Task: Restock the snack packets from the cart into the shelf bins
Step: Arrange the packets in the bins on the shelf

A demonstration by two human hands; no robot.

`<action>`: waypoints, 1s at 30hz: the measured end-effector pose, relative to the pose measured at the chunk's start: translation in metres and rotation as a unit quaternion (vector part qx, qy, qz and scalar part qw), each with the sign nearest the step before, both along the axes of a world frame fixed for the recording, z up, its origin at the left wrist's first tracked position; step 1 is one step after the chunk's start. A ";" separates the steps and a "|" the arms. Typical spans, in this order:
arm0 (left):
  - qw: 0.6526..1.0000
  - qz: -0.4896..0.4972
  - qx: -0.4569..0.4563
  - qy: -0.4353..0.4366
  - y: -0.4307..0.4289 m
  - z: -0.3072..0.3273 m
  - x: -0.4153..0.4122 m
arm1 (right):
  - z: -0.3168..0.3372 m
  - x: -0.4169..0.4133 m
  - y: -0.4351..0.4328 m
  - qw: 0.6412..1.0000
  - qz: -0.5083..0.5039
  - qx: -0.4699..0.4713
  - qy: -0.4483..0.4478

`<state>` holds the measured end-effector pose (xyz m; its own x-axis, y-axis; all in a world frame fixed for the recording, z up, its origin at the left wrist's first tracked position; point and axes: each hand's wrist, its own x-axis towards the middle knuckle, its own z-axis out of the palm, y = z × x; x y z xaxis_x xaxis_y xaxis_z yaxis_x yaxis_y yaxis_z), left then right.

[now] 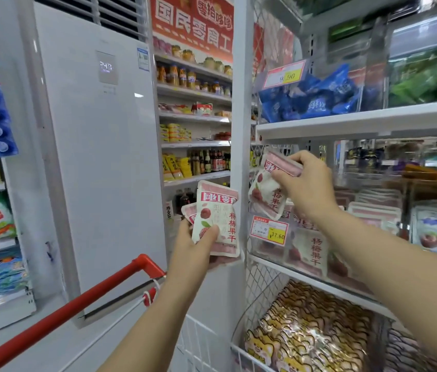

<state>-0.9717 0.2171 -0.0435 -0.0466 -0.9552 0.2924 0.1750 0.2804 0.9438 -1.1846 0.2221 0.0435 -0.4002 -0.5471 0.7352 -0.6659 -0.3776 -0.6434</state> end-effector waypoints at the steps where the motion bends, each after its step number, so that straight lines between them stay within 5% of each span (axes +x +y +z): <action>1: 1.000 0.001 0.000 -0.004 -0.003 0.000 0.000 | 0.002 -0.003 -0.004 1.000 0.001 0.005 -0.008; 5: 1.000 0.000 -0.006 -0.002 -0.014 0.002 0.000 | 0.016 -0.019 -0.008 0.999 -0.040 0.031 0.006; 7: 1.000 -0.004 -0.007 0.003 -0.017 0.002 -0.002 | 0.022 -0.024 -0.008 0.991 -0.029 0.126 0.032; 11: 1.000 -0.010 -0.018 -0.021 -0.020 0.005 -0.007 | 0.020 -0.019 -0.016 0.928 0.022 0.337 0.154; 15: 0.999 -0.021 -0.027 -0.031 -0.022 0.009 -0.010 | 0.010 -0.013 -0.036 0.854 -0.012 0.409 0.321; 20: 0.999 -0.021 -0.019 -0.028 -0.027 0.010 -0.012 | 0.007 -0.020 -0.052 0.780 -0.025 0.476 0.405; 30: 0.998 -0.060 0.003 -0.008 -0.026 0.010 -0.021 | 0.000 -0.015 -0.050 0.746 -0.102 0.388 0.532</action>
<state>-0.9923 0.1910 -0.0335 -0.1648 -0.9444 0.2844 0.1908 0.2523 0.9486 -1.1995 0.1725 0.0432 0.0494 -0.9805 0.1899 -0.9481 0.0137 0.3176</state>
